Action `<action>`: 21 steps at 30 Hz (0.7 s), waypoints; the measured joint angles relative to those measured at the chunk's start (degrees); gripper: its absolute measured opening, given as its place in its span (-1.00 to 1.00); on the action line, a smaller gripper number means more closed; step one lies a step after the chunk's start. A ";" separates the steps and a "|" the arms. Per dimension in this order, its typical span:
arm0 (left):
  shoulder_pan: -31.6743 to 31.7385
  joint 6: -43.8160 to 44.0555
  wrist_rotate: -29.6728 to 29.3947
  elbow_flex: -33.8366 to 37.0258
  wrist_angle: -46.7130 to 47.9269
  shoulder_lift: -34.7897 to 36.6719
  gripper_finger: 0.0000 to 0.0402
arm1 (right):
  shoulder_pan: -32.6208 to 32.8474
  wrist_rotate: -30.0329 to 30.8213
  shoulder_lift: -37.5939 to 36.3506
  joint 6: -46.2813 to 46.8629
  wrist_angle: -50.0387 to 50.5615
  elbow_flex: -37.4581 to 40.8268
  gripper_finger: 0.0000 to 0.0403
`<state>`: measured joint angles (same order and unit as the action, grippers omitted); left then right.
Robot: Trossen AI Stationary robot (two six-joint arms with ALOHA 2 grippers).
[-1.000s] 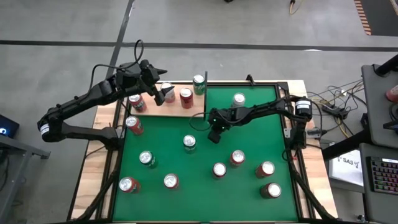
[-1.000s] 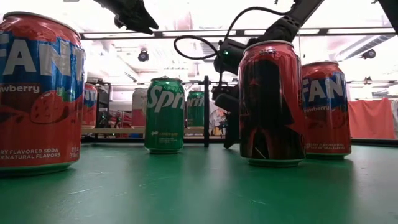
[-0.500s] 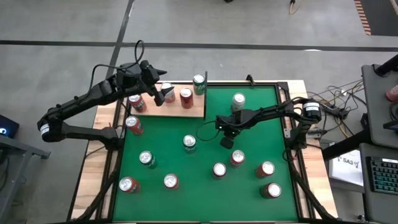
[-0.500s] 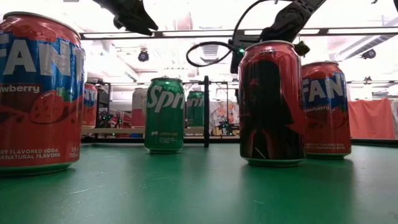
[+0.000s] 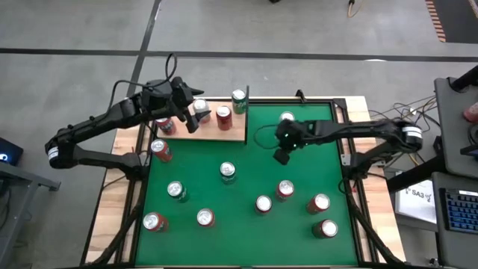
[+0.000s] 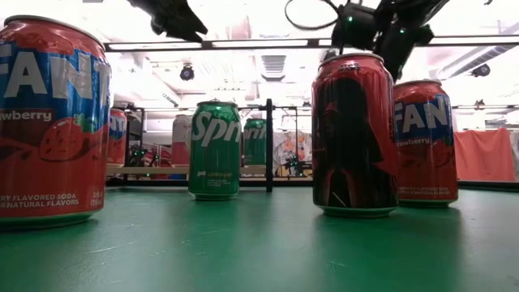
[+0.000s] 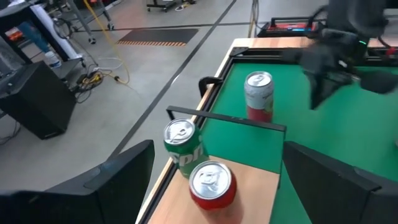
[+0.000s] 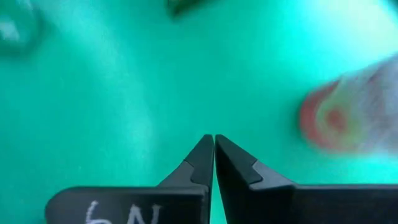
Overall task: Place canned beverage on shelf
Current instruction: Put the red-black soda can on the shelf
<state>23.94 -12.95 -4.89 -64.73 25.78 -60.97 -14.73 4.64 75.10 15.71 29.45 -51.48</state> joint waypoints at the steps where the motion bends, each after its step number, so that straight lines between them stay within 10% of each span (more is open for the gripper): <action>1: -0.33 0.00 0.01 0.00 0.00 0.00 0.68 | -0.51 0.12 -1.19 -0.46 -2.63 0.00 -0.96; 13: -1.46 0.43 0.01 0.00 0.13 0.00 0.68 | -2.17 -0.52 -6.57 -8.34 -24.96 -0.73 -0.92; 21: -1.46 1.51 0.01 0.00 0.66 -1.62 0.68 | -2.16 -0.59 -6.70 -7.61 -24.35 -2.55 -0.34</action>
<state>22.48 -11.44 -4.89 -64.73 26.44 -62.59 -16.88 4.05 68.40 8.10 5.10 -54.03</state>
